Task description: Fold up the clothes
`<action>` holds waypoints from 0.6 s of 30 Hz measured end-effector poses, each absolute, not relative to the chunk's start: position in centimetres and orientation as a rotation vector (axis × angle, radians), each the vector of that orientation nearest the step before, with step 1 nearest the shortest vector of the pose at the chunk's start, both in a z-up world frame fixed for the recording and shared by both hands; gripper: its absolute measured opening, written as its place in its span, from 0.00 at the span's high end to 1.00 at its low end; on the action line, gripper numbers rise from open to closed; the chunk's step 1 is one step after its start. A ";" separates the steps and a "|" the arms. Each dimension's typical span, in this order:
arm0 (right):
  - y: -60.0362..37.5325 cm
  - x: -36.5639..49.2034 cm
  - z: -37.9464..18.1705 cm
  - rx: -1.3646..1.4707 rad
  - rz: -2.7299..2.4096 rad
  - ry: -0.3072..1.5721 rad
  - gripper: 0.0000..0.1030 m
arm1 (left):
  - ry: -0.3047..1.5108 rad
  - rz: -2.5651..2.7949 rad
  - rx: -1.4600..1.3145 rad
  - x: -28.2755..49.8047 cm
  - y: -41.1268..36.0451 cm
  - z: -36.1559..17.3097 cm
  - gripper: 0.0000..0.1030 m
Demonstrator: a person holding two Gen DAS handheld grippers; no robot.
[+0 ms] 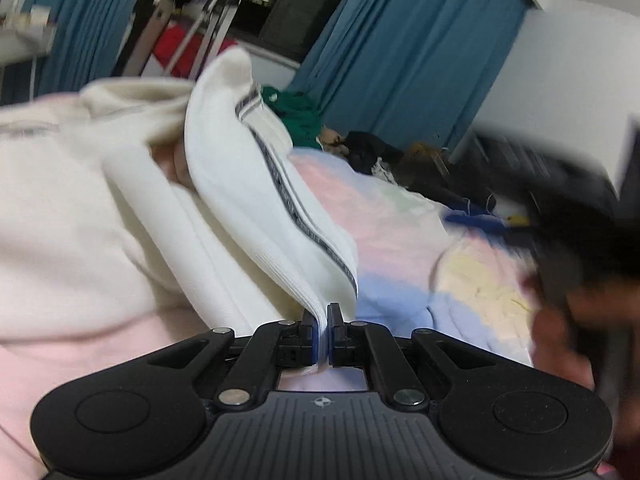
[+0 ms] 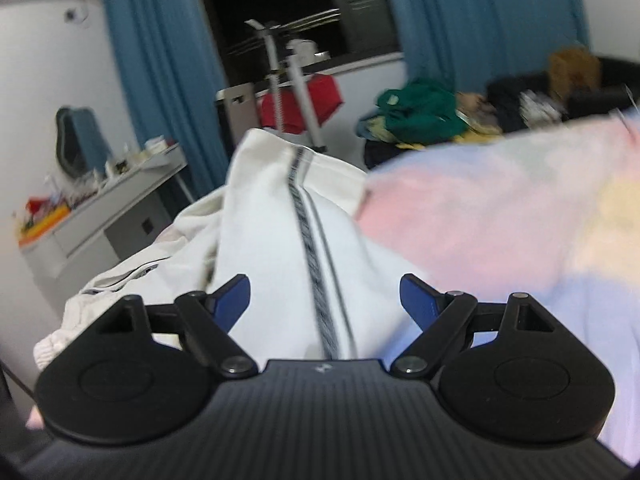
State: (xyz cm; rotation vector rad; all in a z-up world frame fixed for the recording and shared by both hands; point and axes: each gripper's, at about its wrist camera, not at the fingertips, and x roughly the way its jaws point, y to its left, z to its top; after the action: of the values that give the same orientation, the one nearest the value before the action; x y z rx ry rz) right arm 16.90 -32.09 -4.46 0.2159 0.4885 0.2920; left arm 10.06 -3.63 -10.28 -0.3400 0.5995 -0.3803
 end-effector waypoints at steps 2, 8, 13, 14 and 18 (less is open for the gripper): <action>-30.2 20.0 -3.6 0.158 0.313 0.502 0.23 | 0.602 -0.388 -0.332 10.5 -3.5 -10.9 0.96; -22.1 30.6 -2.1 0.043 0.379 0.538 0.24 | 0.631 -0.450 -0.331 12.3 -3.3 -12.3 0.96; -14.8 38.1 -2.1 0.023 0.421 0.563 0.26 | 0.650 -0.495 -0.357 13.5 -3.1 -13.9 0.96; -13.4 39.4 -2.2 0.016 0.421 0.562 0.26 | 0.655 -0.499 -0.364 13.7 -3.0 -14.2 0.96; -10.1 42.9 -3.7 -0.086 0.251 0.538 0.58 | 0.657 -0.510 -0.371 14.2 -2.7 -14.9 0.97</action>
State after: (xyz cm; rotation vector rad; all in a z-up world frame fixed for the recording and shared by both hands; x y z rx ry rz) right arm 42.85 -10.10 -3.74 -0.0861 0.5379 0.2510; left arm 14.17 -2.67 -14.89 -0.3711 0.6570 -0.5097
